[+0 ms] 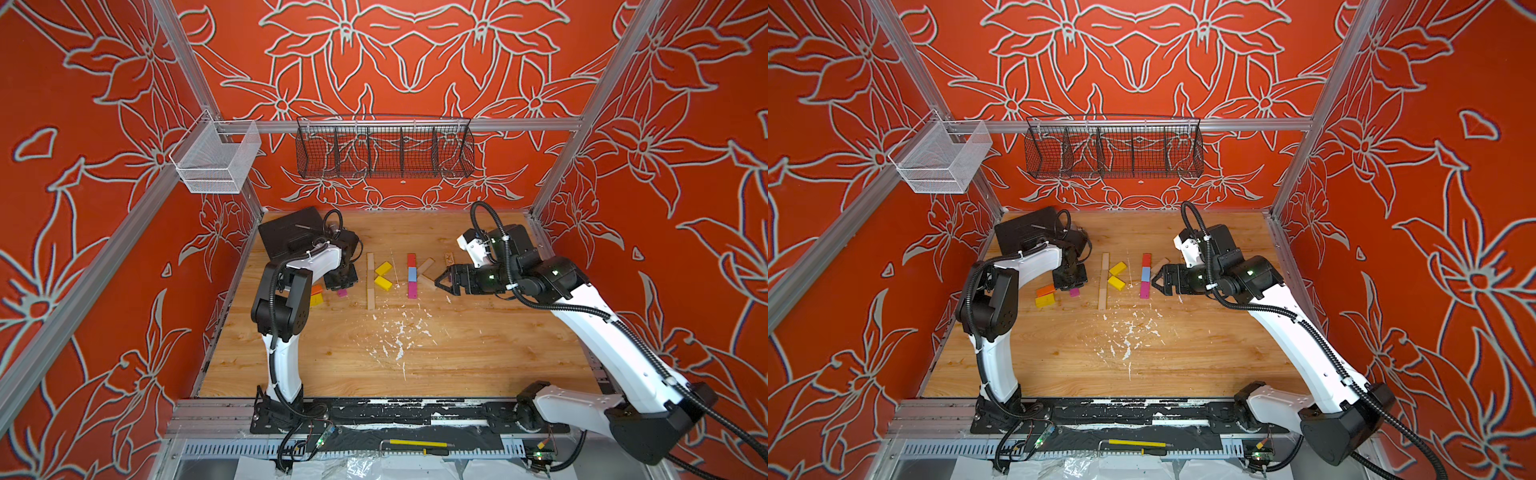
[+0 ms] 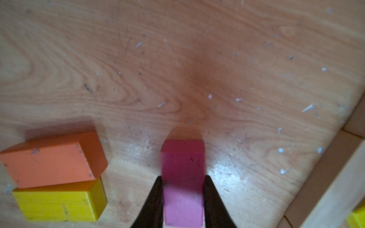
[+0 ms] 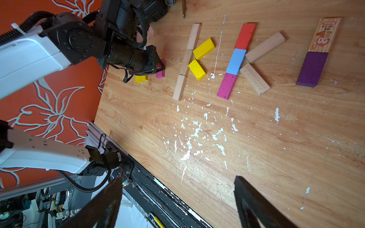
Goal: Assemble the letter k with building blocks
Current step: Pick up the building block from the center of the board, then assemble the building block at the center of the board.
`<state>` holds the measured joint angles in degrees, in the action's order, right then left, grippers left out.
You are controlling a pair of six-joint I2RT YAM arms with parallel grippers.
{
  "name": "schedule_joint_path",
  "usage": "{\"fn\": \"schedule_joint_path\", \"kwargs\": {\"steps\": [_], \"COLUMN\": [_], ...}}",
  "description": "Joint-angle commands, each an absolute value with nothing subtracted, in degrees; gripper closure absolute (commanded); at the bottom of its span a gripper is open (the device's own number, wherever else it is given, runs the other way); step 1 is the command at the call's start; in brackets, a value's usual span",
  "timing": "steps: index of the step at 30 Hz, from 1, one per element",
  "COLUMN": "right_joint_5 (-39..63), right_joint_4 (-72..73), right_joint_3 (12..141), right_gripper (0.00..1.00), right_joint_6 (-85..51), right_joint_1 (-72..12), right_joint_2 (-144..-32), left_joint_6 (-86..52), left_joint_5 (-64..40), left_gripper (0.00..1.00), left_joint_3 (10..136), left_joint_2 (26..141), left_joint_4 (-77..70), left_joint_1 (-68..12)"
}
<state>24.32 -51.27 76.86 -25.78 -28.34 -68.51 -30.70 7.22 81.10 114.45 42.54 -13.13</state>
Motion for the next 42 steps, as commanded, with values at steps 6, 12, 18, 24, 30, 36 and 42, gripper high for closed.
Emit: {"fn": "schedule_joint_path", "kwargs": {"steps": [6, 12, 18, 24, 30, 36, 42], "right_joint_5": [21.8, 14.3, 8.1, 1.8, -1.0, -10.5, -13.8], "right_joint_4": [-51.0, -49.5, -47.5, -45.7, -44.2, -46.3, -45.9], "right_joint_3": [77.1, 77.2, 76.6, 72.3, 66.0, 61.5, 58.2], "right_gripper": [0.10, 0.09, 0.07, 0.06, 0.06, 0.06, 0.06], "right_joint_6": [-27.3, -28.8, -31.1, -35.6, -38.8, -41.4, -41.4], "right_joint_1": [-28.8, -28.4, -26.0, -20.3, -15.7, -15.3, -15.2], "right_joint_2": [-67.5, -68.0, -68.7, -67.6, -63.5, -57.7, -52.0], "left_joint_6": [-30.9, -30.3, -29.5, -30.1, -31.5, -31.6, -32.4], "left_joint_5": [5.9, 0.7, 0.6, 1.7, 4.0, 3.5, 2.5], "left_gripper": [0.84, 0.85, 0.85, 0.85, 0.85, 0.86, 0.85], "left_joint_3": [80.9, 81.0, 83.7, 88.7, 94.5, 103.3, 111.4], "left_joint_2": [113.2, 104.8, 97.6, 95.4, 100.1, 110.9, 121.2], "left_joint_4": [44.3, 45.2, 46.9, 47.0, 45.9, 47.9, 47.8], "left_joint_1": [-12.9, -13.5, -18.5, -27.5, -37.3, -44.1, -48.5]}}
